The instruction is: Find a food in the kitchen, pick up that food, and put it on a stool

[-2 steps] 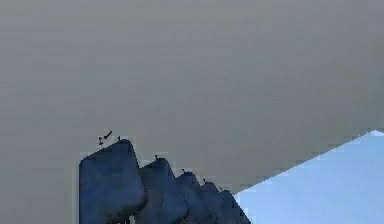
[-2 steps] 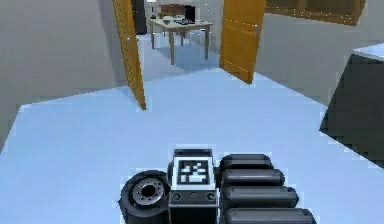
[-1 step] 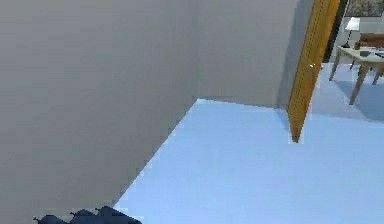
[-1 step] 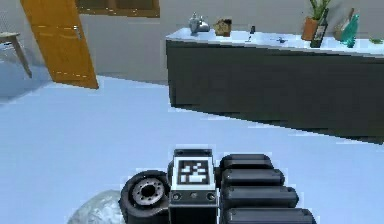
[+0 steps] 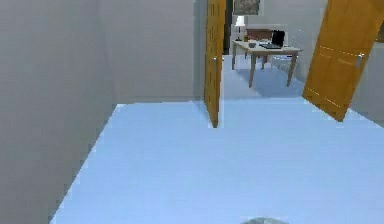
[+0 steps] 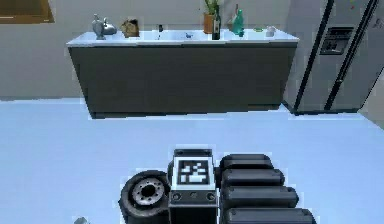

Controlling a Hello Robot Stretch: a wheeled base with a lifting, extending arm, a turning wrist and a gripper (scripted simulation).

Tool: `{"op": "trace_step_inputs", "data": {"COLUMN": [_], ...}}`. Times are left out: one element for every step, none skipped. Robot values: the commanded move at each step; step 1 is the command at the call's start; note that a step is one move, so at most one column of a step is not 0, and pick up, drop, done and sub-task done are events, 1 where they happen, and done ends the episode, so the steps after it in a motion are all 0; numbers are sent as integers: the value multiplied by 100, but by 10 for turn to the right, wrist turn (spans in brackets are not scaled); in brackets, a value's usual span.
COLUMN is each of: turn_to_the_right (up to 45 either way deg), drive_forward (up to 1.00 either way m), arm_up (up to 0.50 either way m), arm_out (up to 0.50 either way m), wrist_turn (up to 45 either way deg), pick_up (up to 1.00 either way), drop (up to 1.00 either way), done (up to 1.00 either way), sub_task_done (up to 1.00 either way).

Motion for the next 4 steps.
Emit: {"op": "trace_step_inputs", "data": {"turn_to_the_right": [-450,-450,-300,0], "drive_forward": [0,0,0,75], "arm_up": [0,0,0,0], "arm_out": [0,0,0,0], "wrist_turn": [0,0,0,0], "pick_up": [0,0,0,0], "drop": [0,0,0,0], "done": [0,0,0,0], "sub_task_done": [0,0,0,0]}}
